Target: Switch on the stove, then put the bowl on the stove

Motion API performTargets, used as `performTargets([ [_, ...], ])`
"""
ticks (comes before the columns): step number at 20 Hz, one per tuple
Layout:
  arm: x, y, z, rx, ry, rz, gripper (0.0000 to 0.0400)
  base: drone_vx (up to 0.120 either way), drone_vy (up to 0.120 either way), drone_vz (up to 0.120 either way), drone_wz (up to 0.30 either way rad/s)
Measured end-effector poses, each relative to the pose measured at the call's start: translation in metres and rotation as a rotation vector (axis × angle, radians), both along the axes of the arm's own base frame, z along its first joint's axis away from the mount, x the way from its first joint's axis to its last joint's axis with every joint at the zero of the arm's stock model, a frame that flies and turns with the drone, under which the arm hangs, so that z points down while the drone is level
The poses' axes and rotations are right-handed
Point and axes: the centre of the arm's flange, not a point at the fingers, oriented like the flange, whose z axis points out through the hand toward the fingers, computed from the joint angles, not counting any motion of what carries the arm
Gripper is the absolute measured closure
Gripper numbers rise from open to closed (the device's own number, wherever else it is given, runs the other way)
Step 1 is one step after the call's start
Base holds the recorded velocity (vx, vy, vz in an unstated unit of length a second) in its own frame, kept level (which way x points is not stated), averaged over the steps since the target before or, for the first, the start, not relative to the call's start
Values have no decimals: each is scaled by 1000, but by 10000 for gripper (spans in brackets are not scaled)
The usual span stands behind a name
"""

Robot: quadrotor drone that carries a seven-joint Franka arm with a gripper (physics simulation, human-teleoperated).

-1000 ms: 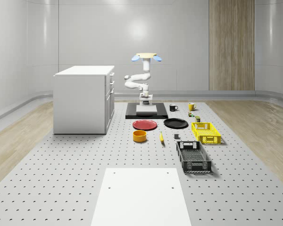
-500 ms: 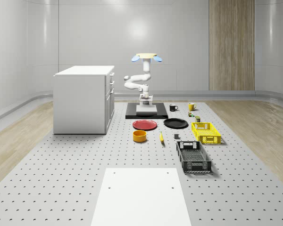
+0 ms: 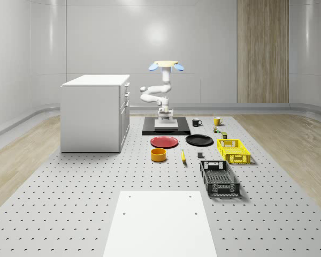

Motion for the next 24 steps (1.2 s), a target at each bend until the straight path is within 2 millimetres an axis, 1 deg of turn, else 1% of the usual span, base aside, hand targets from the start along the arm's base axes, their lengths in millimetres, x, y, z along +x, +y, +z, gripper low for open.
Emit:
performTargets([
  [1, 0, 0, 0, 0, 0, 0, 0, 120, -80, 0, 0],
  [24, 0, 0, 0, 0, 0, 0, 0, 120, 0, 0, 0],
])
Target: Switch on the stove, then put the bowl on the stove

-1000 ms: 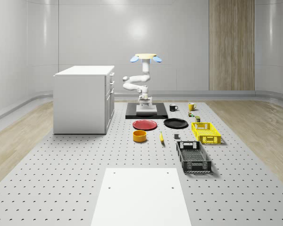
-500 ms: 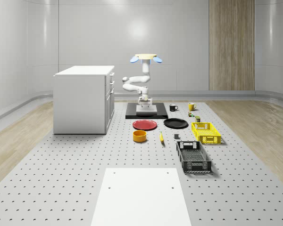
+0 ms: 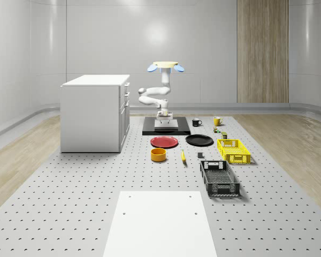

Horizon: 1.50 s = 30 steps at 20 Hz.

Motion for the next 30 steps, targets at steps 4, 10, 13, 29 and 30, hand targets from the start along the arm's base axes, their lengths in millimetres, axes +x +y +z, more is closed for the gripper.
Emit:
performTargets([
  [4, 0, 0, 0, 0, 0, 0, 0, 120, 0, 0, 0],
  [10, 0, 0, 0, 0, 0, 0, 0, 120, 0, 0, 0],
  [13, 0, 0, 0, 0, 0, 0, 0, 120, 0, 0, 0],
  [29, 0, 0, 0, 0, 0, 0, 0, 120, 0, 0, 0],
  [30, 0, 0, 0, 0, 0, 0, 0, 120, 0, 0, 0],
])
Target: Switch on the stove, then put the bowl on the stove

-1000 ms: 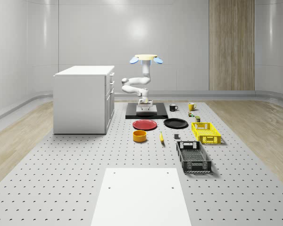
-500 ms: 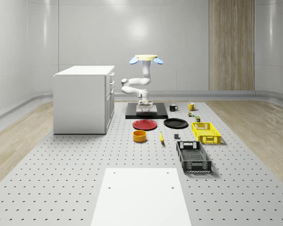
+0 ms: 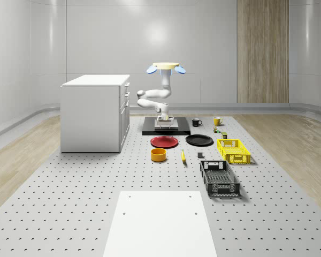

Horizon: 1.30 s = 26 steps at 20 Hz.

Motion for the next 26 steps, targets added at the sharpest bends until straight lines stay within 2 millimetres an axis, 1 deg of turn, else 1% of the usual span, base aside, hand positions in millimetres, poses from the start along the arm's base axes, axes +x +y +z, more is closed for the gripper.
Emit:
performTargets([
  [26, 0, 0, 0, 0, 0, 0, 0, 120, 0, 0, 0],
])
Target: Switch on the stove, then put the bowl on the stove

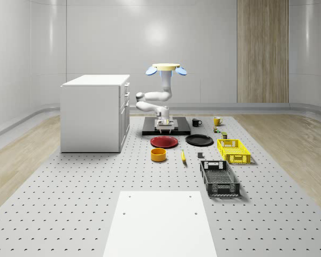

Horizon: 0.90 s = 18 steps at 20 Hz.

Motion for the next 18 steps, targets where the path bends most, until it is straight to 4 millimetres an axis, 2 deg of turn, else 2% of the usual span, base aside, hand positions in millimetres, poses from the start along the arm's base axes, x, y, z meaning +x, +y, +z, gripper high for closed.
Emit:
performTargets([
  [18, 0, 0, 0, 0, 0, 0, 0, 120, 0, 0, 0],
])
